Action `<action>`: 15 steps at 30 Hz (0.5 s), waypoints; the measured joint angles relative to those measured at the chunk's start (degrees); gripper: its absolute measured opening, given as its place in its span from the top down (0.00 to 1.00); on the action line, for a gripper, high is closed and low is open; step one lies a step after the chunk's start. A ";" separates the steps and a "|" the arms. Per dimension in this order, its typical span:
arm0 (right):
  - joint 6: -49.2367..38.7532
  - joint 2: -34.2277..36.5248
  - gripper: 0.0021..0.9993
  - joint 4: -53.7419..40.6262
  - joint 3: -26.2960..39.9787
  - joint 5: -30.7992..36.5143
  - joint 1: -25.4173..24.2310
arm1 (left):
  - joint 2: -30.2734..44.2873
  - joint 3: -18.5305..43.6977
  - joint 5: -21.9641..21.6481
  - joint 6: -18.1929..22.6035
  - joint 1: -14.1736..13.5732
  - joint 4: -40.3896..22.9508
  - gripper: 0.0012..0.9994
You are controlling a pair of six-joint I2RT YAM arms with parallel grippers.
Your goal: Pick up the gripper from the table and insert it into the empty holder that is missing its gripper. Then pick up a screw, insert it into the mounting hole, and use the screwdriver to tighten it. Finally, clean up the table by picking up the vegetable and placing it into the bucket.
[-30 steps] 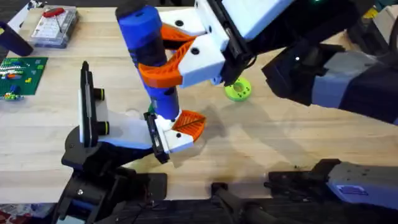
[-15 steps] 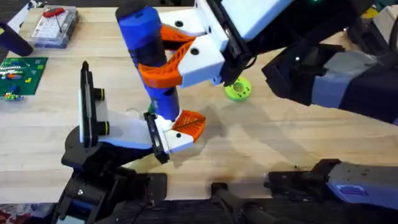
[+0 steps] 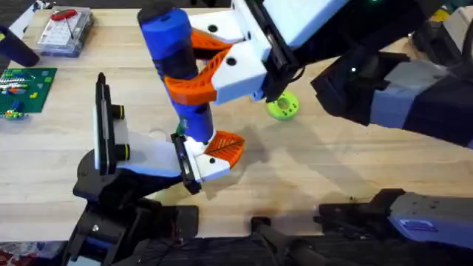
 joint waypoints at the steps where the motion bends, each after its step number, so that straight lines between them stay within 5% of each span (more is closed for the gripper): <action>1: -0.02 0.00 0.95 0.00 0.00 -0.01 0.00 | 0.00 -0.01 0.01 -0.01 -0.01 -0.01 0.99; 15: -0.43 0.00 0.95 -0.26 0.00 -0.02 0.00 | 0.00 -0.01 -0.01 -0.02 -0.01 -0.01 0.99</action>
